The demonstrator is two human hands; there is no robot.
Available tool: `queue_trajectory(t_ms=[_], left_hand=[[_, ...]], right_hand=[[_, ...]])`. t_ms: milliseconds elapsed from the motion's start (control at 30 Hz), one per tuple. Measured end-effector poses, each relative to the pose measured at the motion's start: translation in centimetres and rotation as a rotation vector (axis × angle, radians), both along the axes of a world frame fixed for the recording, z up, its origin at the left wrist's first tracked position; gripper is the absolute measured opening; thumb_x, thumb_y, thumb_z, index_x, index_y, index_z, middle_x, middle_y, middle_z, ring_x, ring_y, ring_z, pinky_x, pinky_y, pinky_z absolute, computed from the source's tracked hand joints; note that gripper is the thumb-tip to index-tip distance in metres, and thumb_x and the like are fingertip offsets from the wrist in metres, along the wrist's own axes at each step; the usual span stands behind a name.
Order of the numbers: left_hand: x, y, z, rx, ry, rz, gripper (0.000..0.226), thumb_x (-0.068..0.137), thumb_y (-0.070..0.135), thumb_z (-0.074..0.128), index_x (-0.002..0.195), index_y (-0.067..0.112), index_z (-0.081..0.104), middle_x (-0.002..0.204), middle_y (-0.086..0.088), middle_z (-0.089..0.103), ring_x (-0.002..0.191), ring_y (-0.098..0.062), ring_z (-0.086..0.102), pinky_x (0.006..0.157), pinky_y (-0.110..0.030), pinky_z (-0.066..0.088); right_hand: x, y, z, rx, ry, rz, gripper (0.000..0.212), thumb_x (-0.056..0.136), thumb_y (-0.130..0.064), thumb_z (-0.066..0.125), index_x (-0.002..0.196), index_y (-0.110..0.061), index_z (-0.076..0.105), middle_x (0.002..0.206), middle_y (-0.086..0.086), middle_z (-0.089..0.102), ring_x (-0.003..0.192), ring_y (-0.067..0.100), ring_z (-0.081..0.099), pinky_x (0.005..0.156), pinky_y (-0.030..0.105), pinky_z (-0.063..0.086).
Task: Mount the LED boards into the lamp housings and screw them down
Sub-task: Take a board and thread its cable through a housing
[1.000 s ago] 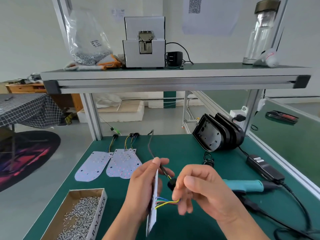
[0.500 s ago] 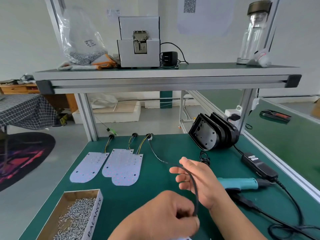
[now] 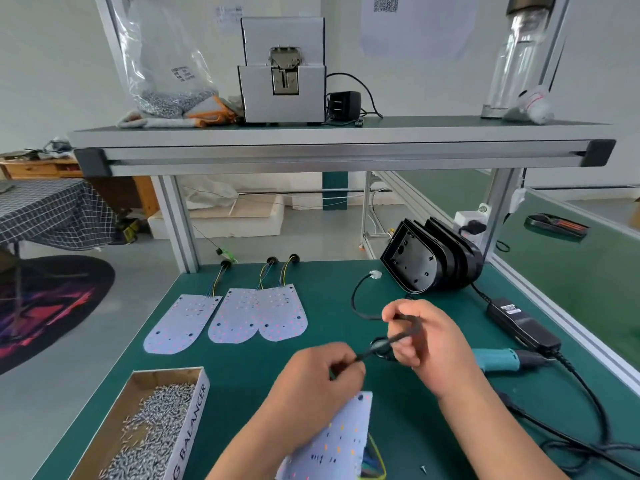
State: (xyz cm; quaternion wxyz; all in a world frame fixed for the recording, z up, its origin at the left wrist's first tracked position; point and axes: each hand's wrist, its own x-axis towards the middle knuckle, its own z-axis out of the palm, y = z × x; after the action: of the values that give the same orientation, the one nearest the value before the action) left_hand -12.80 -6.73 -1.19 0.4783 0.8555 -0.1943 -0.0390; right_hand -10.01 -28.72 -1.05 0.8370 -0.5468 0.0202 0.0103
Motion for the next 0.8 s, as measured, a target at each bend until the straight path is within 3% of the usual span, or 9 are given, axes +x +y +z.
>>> queue_trajectory(t_ms=[67,167,333,400,467,567,667,733,800], left_hand=[[0.8,-0.1,-0.6,-0.019,-0.06,0.175,0.023,0.097,0.043,0.058,0.083,0.026,0.053,0.053,0.011,0.042,0.049,-0.012,0.029,0.048,-0.029,0.027],[1.7,0.2,-1.2,-0.045,-0.095,0.321,0.013,0.102,0.033,0.057,0.089,0.035,0.054,0.058,0.013,0.055,0.047,-0.014,0.035,0.051,-0.036,0.034],[2.2,0.3,-2.0,-0.15,-0.042,0.325,0.017,0.111,0.045,0.045,0.121,0.055,0.056,0.068,0.015,0.065,0.053,-0.011,0.045,0.062,-0.039,0.048],[2.5,0.2,-2.3,-0.083,-0.042,0.32,0.014,0.11,0.055,0.041,0.112,0.06,0.054,0.075,0.018,0.068,0.06,-0.01,0.055,0.069,-0.039,0.053],[2.7,0.0,-2.3,-0.023,-0.018,0.318,0.016,0.108,0.062,0.039,0.106,0.058,0.054,0.082,0.018,0.071,0.081,-0.014,0.068,0.083,-0.043,0.058],[2.7,-0.6,-2.2,-0.054,0.07,0.274,0.03,0.095,0.07,0.038,0.101,0.05,0.059,0.089,0.013,0.074,0.096,-0.023,0.07,0.092,-0.047,0.057],[2.9,-0.5,-2.1,-0.019,0.072,0.227,0.048,0.086,0.08,0.035,0.095,0.04,0.062,0.077,0.015,0.07,0.077,-0.018,0.066,0.081,-0.042,0.059],[3.1,-0.2,-2.1,-0.063,0.074,0.204,0.045,0.087,0.077,0.043,0.09,0.036,0.062,0.065,0.016,0.061,0.06,-0.014,0.052,0.067,-0.037,0.05],[3.2,-0.1,-2.0,-0.113,0.068,0.2,0.033,0.092,0.065,0.057,0.086,0.033,0.061,0.064,0.019,0.059,0.059,-0.008,0.046,0.063,-0.031,0.043]], right_hand=[[-0.5,0.0,0.0,-0.13,-0.002,0.113,0.037,0.081,-0.046,0.066,0.072,-0.009,0.068,0.049,0.005,0.034,0.04,0.015,0.024,0.044,0.021,0.016],[-1.6,0.7,-0.2,-0.251,-0.094,0.374,0.057,0.087,-0.064,0.074,0.072,-0.009,0.069,0.046,0.002,0.034,0.039,0.012,0.026,0.042,0.017,0.023],[-3.0,2.2,0.2,-0.247,-0.185,0.518,0.05,0.092,-0.056,0.077,0.078,-0.009,0.074,0.045,-0.001,0.04,0.037,0.011,0.032,0.043,0.017,0.028],[-3.1,2.0,0.6,-0.302,-0.153,0.513,0.049,0.09,-0.056,0.079,0.079,-0.008,0.076,0.046,-0.001,0.036,0.039,0.012,0.027,0.044,0.02,0.022],[-3.0,1.8,0.7,-0.357,-0.139,0.53,0.049,0.088,-0.057,0.08,0.08,-0.01,0.077,0.05,0.001,0.031,0.044,0.015,0.021,0.046,0.024,0.017],[-3.2,1.9,0.8,-0.363,-0.151,0.531,0.047,0.09,-0.054,0.08,0.079,-0.009,0.078,0.052,0.002,0.028,0.048,0.017,0.02,0.049,0.025,0.017],[-3.2,2.4,0.9,-0.364,-0.19,0.486,0.041,0.09,-0.046,0.078,0.07,-0.01,0.076,0.051,-0.002,0.044,0.049,0.014,0.027,0.051,0.025,0.022],[-3.1,2.7,0.9,-0.387,-0.213,0.45,0.037,0.086,-0.041,0.072,0.062,-0.014,0.071,0.054,-0.005,0.055,0.051,0.011,0.033,0.053,0.021,0.028],[-3.1,2.8,0.7,-0.373,-0.218,0.422,0.038,0.084,-0.041,0.069,0.057,-0.015,0.067,0.055,-0.003,0.056,0.053,0.008,0.038,0.056,0.018,0.032]])
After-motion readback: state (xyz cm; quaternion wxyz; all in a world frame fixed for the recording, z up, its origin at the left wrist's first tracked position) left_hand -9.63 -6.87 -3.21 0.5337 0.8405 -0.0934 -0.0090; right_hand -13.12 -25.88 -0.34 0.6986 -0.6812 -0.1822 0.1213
